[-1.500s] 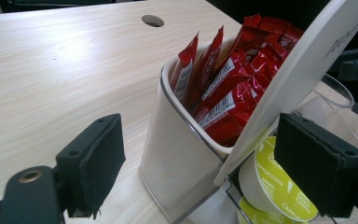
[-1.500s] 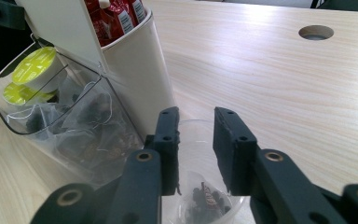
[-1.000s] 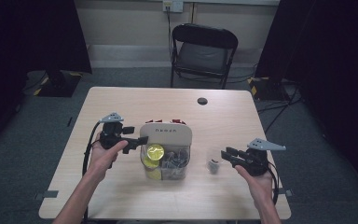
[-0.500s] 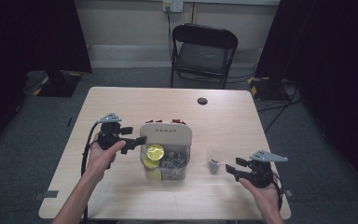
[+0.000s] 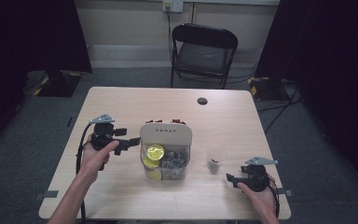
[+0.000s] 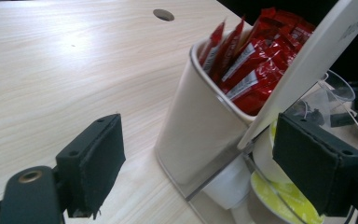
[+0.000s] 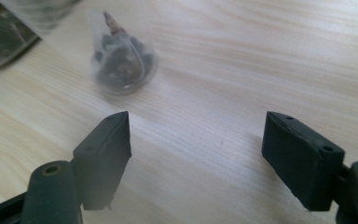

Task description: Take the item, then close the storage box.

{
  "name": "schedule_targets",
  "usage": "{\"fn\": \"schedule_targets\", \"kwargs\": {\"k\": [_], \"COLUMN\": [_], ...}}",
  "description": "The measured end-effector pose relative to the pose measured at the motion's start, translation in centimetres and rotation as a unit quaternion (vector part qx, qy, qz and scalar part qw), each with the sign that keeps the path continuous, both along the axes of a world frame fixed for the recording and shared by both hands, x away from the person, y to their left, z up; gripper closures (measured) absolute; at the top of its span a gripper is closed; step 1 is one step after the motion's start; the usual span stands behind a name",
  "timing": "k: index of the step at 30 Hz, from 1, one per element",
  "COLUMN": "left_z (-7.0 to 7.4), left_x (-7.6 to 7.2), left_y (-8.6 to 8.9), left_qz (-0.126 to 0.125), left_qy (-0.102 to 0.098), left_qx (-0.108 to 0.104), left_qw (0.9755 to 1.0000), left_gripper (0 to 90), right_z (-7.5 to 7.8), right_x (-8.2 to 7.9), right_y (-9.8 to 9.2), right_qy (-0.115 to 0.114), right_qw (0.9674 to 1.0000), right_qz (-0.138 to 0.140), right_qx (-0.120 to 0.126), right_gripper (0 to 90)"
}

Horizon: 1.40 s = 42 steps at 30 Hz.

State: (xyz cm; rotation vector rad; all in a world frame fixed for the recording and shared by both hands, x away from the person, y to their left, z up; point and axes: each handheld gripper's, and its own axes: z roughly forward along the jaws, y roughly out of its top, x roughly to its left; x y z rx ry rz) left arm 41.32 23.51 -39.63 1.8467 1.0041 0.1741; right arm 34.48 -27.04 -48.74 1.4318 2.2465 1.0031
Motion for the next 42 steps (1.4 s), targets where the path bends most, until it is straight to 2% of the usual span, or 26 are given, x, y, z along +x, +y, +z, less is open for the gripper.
{"fn": "schedule_targets", "kwargs": {"k": [2,4,6,7,10,14,19,22,25,27,32,34,36,42], "left_z": [0.0,0.1,0.3,0.5,0.9,1.2,1.7,1.5,1.0,0.8,0.9,1.1,1.3,1.6], "left_x": [0.0,0.0,0.1,0.1,0.5,1.0,2.0,2.6,2.9,3.2,3.3,3.4,3.2,2.7], "left_y": [0.5,0.6,1.0,1.0,1.0,0.8,0.7,0.4,-0.1,-0.3,-1.2,-1.5,-1.9,-2.0], "left_qz": [0.015,0.017,0.028,0.032,0.036,0.037,0.050,0.046,0.045,0.043,0.023,0.019,0.018,0.011], "left_qy": [0.000,-0.002,-0.008,-0.011,-0.018,-0.019,-0.025,-0.020,-0.021,-0.018,-0.024,-0.023,-0.031,-0.032], "left_qx": [0.004,0.010,0.004,0.002,-0.005,-0.002,-0.008,-0.015,-0.006,-0.011,-0.009,-0.019,-0.017,-0.019], "left_qw": [0.9999,0.9998,0.9996,0.9994,0.9992,0.9991,0.9984,0.9986,0.9988,0.9988,0.9994,0.9994,0.9992,0.9993], "left_gripper": [17.0,17.0,17.0,17.0,17.0,17.0,17.1,17.0,17.0,17.0,17.0,17.1,18.4,20.8], "right_z": [-0.2,-0.2,-0.4,-0.4,-0.9,-1.3,-1.3,-1.3,-1.3,-1.3,-1.3,-1.3,-1.3,-1.3], "right_x": [0.1,0.0,-0.1,-0.2,-0.3,-0.5,-0.5,-0.5,-0.5,-0.5,-0.4,-0.4,-0.4,-0.4], "right_y": [0.2,0.3,0.6,0.7,0.9,0.7,0.7,0.7,0.7,0.7,0.7,0.7,0.7,0.7], "right_qy": [0.004,0.002,-0.006,-0.009,-0.034,-0.052,-0.053,-0.053,-0.053,-0.054,-0.055,-0.055,-0.055,-0.055], "right_qw": [0.9999,0.9999,0.9993,0.9992,0.9979,0.9976,0.9975,0.9975,0.9976,0.9975,0.9975,0.9975,0.9975,0.9975], "right_qz": [0.002,0.002,0.008,0.006,0.002,0.002,0.002,0.002,0.003,0.004,0.005,0.005,0.005,0.006], "right_qx": [-0.011,-0.016,-0.036,-0.038,-0.056,-0.045,-0.046,-0.046,-0.045,-0.045,-0.045,-0.045,-0.045,-0.045], "right_gripper": [15.7,15.6,15.3,14.9,12.5,11.9,11.9,11.9,11.9,11.9,11.9,11.9,11.9,12.0]}}
